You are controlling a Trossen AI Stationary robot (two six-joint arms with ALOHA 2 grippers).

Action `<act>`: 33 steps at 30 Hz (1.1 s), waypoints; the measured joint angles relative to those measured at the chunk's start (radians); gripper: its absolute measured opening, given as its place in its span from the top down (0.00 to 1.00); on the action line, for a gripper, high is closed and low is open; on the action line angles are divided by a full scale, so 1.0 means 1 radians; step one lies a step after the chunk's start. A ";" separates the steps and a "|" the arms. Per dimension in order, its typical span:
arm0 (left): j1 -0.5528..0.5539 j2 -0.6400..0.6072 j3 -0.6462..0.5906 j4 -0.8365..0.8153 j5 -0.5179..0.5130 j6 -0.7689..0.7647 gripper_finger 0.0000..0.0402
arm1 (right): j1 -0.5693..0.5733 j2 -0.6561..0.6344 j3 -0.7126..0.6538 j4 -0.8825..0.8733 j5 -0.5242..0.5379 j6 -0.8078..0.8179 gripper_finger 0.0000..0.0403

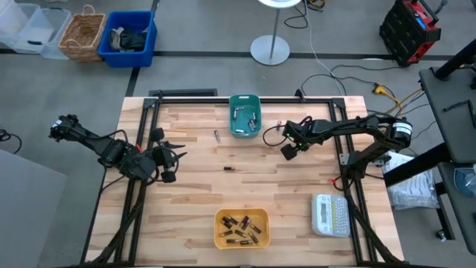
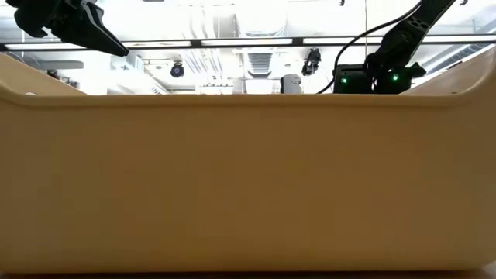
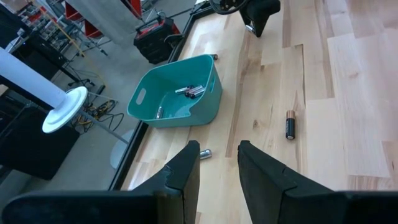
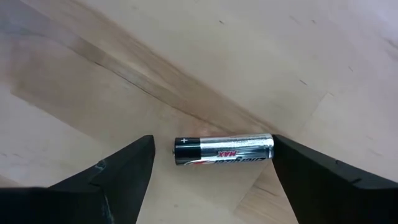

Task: Sort batteries
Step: Put the silver battery into the light green bin

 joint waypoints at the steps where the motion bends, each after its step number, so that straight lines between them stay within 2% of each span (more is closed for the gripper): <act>1: 0.000 0.000 0.000 0.000 0.000 0.000 0.78 | -0.001 0.000 0.000 0.001 0.000 -0.008 0.23; 11: 0.000 0.000 0.000 0.000 0.000 0.000 0.78 | -0.002 0.000 -0.002 0.005 -0.001 -0.034 0.29; 22: 0.000 0.000 0.000 0.000 0.000 0.000 0.78 | -0.002 -0.001 -0.004 0.004 0.000 -0.034 0.42; 33: 0.000 0.000 0.000 0.000 0.000 0.000 0.78 | -0.002 -0.001 -0.004 0.002 0.001 -0.034 0.42</act>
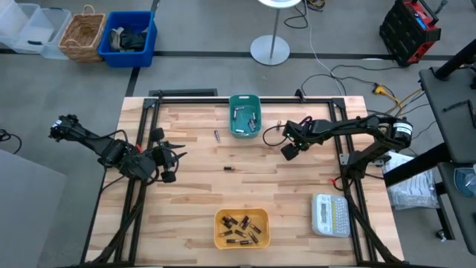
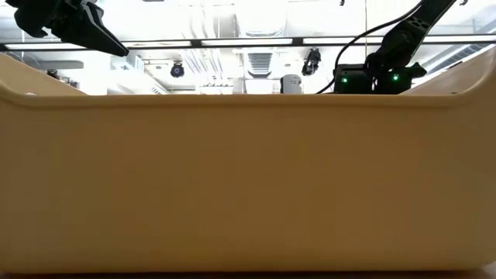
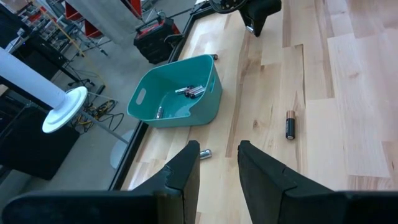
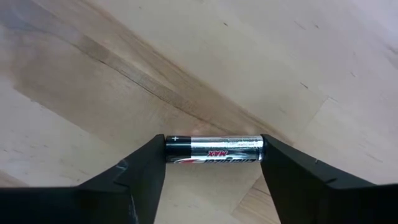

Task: Sort batteries
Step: Put the silver battery into the light green bin

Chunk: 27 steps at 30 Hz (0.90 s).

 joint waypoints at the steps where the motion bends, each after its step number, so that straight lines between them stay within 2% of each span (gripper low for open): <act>1: 0.000 0.000 0.000 0.000 0.000 0.000 0.78 | 0.000 -0.001 0.001 -0.002 0.000 0.000 0.43; 10: 0.000 0.000 0.000 0.001 0.000 0.000 0.78 | 0.000 -0.008 0.072 -0.058 0.005 -0.001 0.43; 17: 0.000 0.000 0.000 0.001 0.000 0.000 0.78 | 0.000 -0.013 0.199 -0.062 0.002 -0.058 0.44; 27: 0.000 0.000 0.000 0.001 0.000 0.007 0.78 | 0.000 0.046 0.418 0.118 0.000 -0.211 0.44</act>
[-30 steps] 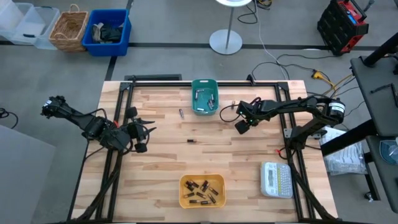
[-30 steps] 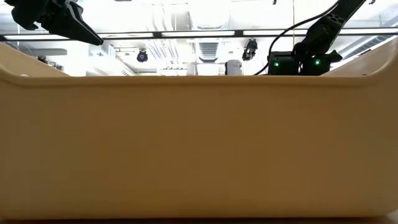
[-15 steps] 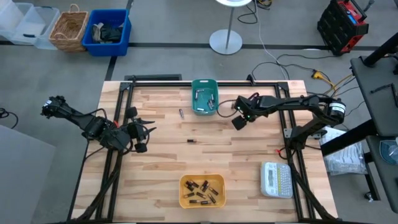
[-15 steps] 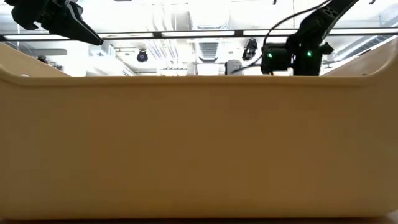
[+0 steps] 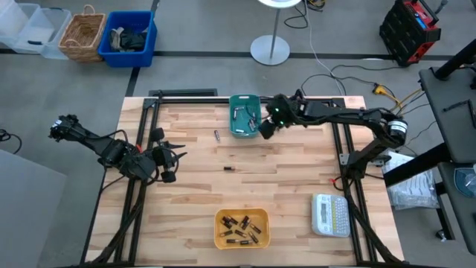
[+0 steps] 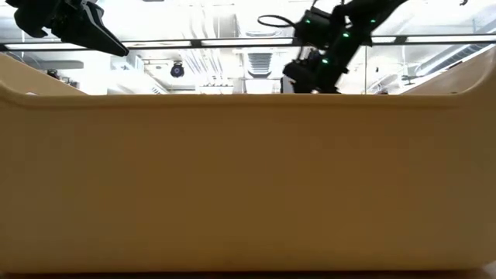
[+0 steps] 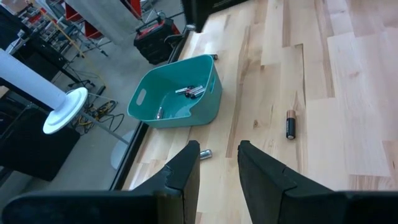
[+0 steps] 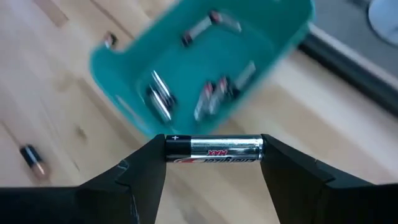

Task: Sort batteries
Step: Put the silver battery into the light green bin

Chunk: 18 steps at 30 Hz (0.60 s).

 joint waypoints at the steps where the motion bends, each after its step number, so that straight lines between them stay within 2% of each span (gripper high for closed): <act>1: 0.000 0.000 0.000 0.000 0.000 0.000 0.78 | 0.000 0.018 0.029 0.003 0.000 -0.016 0.44; 8: 0.000 0.000 0.000 0.000 0.000 0.003 0.78 | -0.013 0.208 0.271 0.011 0.000 -0.090 0.43; 18: 0.000 0.000 0.000 0.000 0.000 0.000 0.78 | -0.092 0.462 0.594 -0.136 -0.002 -0.032 0.42</act>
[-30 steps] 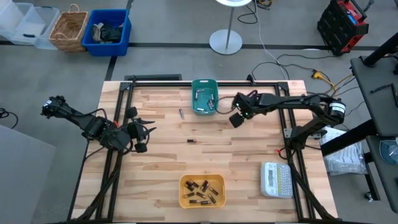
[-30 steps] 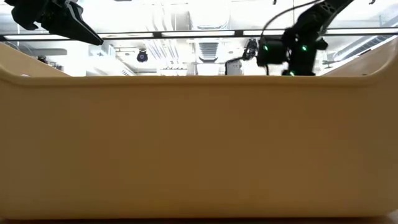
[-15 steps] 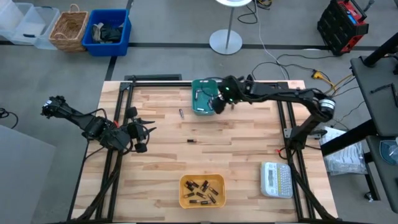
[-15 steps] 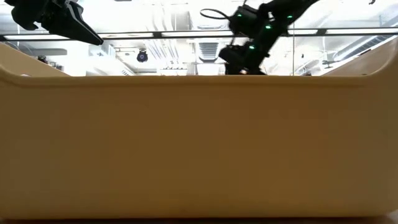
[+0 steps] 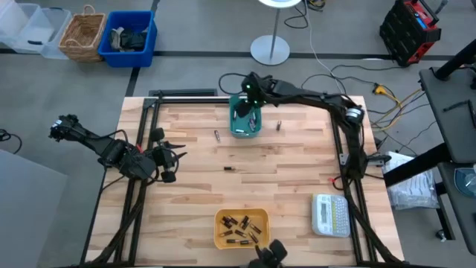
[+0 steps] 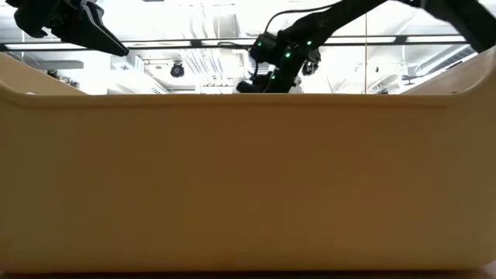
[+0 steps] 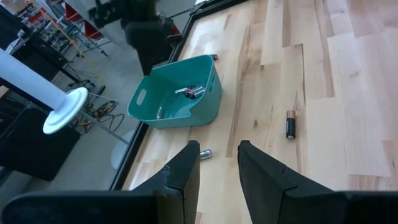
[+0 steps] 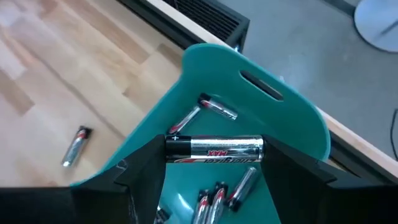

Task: Sort batteries
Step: Put the silver battery into the light green bin, then put the black battery into the yellow bin

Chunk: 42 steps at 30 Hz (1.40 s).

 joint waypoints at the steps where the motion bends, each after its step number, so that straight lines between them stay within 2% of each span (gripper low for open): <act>1: 0.000 0.000 0.000 0.000 0.000 0.000 0.78 | -0.007 0.019 0.027 -0.022 -0.002 0.000 0.42; 6: 0.000 0.000 0.000 0.000 0.007 -0.007 0.78 | -0.020 0.097 0.125 -0.094 -0.002 -0.009 0.43; 14: 0.000 0.000 0.000 0.000 0.007 -0.008 0.78 | -0.020 0.153 0.203 -0.140 -0.002 -0.018 0.37; 23: 0.000 0.000 0.000 0.000 0.008 -0.008 0.78 | -0.018 0.153 0.230 -0.179 -0.002 -0.033 0.42; 30: 0.000 0.000 0.000 0.000 0.009 -0.013 0.78 | -0.006 0.106 0.241 -0.309 -0.002 -0.087 0.44; 37: 0.000 0.008 0.000 0.000 0.034 -0.028 0.78 | -0.003 0.040 0.236 -0.467 0.005 -0.098 0.41; 42: 0.000 0.025 0.000 0.000 0.034 -0.038 0.78 | -0.007 -0.018 0.206 -0.541 0.073 -0.068 0.39</act>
